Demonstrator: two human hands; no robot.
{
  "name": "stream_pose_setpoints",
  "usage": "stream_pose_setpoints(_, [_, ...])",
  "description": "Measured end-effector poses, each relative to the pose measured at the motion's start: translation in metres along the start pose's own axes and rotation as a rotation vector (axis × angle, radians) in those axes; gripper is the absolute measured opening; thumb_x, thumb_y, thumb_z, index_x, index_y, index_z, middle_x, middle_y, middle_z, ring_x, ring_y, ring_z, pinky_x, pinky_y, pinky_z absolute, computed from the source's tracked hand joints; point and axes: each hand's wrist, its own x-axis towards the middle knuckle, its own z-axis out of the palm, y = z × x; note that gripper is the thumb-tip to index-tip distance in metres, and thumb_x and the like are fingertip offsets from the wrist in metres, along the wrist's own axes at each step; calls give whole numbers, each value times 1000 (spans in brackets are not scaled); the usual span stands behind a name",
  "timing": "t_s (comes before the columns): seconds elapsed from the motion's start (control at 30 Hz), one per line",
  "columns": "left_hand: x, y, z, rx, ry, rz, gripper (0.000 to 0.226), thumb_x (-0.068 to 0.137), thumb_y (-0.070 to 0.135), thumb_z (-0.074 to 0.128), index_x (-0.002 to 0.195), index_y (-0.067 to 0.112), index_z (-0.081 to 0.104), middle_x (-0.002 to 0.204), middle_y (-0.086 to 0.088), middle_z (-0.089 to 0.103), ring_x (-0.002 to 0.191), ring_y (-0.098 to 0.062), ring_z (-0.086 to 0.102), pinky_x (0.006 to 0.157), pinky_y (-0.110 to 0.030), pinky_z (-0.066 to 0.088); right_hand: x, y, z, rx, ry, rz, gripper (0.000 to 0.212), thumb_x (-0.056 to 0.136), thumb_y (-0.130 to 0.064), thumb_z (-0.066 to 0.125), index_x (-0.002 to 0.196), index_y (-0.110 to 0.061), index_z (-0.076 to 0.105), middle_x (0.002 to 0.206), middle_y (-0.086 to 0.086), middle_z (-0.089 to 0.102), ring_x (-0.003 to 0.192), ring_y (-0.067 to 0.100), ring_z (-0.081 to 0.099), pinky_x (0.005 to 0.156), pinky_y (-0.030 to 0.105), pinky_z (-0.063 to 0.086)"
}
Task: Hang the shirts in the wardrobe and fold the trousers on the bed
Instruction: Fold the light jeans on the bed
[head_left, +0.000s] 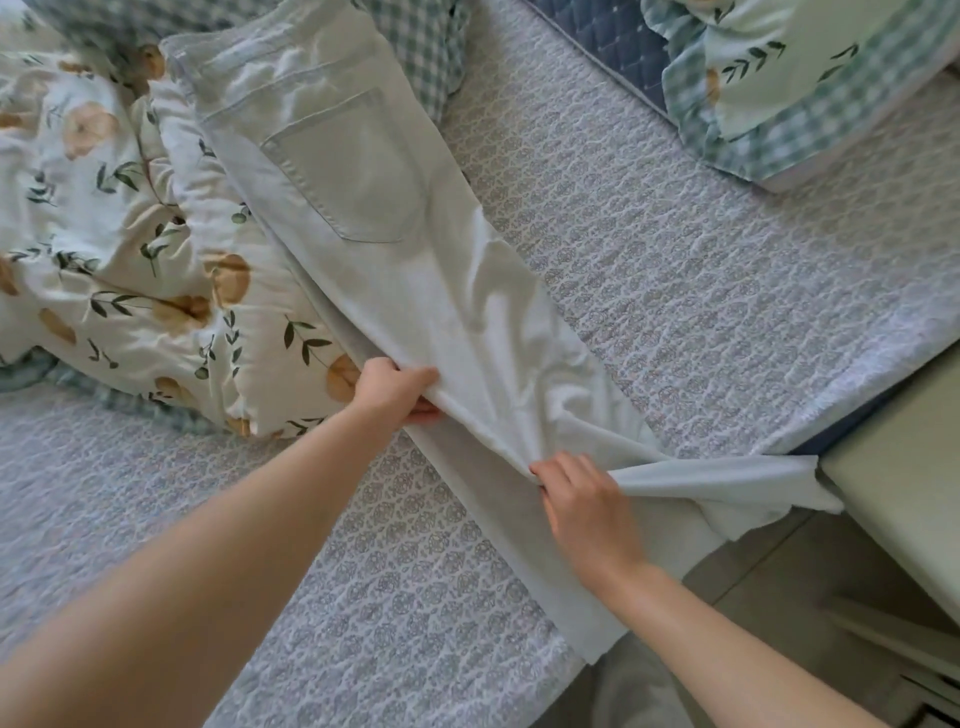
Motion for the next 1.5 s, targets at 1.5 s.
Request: stream_pose_setpoints(1.5, [-96, -128, 91, -140, -122, -210, 18, 90, -1, 64, 106, 0, 54, 98, -12, 64, 81, -26, 66, 52, -28, 58, -184, 33, -9, 24, -129, 346, 24, 75, -18, 78, 84, -21, 56, 79, -8, 53, 61, 13, 53, 40, 27, 43])
